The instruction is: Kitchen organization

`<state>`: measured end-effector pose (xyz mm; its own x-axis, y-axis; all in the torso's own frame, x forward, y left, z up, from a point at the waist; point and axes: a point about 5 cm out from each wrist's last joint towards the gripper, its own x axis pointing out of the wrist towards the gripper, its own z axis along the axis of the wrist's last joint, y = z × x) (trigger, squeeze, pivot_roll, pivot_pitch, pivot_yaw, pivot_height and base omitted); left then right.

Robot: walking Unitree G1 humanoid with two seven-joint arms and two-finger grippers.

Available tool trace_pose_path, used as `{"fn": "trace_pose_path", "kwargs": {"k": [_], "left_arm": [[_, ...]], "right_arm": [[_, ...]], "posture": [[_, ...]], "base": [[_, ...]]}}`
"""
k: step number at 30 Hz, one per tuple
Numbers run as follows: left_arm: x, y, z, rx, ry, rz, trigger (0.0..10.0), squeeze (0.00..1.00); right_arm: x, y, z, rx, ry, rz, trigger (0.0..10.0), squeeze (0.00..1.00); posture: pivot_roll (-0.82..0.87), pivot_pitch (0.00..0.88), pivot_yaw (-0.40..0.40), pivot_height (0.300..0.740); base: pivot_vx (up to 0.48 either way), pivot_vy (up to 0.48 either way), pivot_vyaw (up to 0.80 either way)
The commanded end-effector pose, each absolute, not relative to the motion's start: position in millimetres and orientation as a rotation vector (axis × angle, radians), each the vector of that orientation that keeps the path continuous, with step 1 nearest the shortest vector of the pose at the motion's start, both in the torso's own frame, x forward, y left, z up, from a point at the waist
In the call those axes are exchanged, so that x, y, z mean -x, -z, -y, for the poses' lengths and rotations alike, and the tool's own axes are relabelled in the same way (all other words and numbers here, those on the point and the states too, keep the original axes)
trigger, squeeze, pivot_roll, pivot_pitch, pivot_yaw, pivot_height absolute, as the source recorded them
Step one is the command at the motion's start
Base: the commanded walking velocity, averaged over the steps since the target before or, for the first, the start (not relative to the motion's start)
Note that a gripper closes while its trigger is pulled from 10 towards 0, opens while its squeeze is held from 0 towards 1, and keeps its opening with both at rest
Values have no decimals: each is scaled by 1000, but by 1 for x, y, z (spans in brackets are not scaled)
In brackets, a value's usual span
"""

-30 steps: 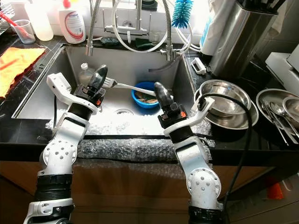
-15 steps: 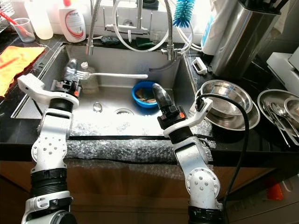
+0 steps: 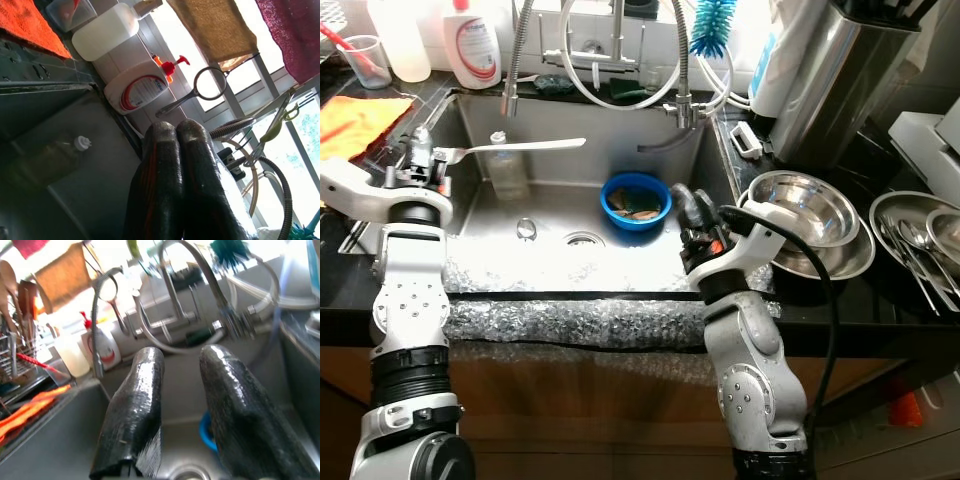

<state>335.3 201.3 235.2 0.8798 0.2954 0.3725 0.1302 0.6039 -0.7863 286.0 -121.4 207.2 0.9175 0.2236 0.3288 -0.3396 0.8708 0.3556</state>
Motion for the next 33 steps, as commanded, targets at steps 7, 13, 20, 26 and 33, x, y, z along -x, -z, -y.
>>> {"fn": "trace_pose_path", "kwargs": {"k": [7, 13, 20, 26, 33], "left_arm": [[-341, -240, -184, 553, -115, 493, 10000, 0], [-342, -242, -176, 388, -116, 512, 10000, 0], [-350, -248, -156, 185, -49, 533, 10000, 0], [-359, -243, -138, -27, 36, 482, 10000, 0], [-363, -237, -128, -213, 94, 454, 10000, 0]], "right_arm": [[-269, -190, 125, -79, -202, 301, 10000, 0], [-255, -179, 127, 63, -199, 308, 10000, 0], [-249, -172, 129, 38, -148, 299, 10000, 0], [-248, -164, 133, 57, -102, 287, 10000, 0], [-249, -158, 134, 65, -84, 274, 10000, 0]], "posture": [[-33, 70, -105, 740], [-43, 72, -104, 740], [-46, 77, -98, 740], [-40, 83, -88, 740], [-30, 77, -82, 740]], "base": [[0, 0, 0], [0, 0, 0], [0, 0, 0], [0, 0, 0], [0, 0, 0]]}}
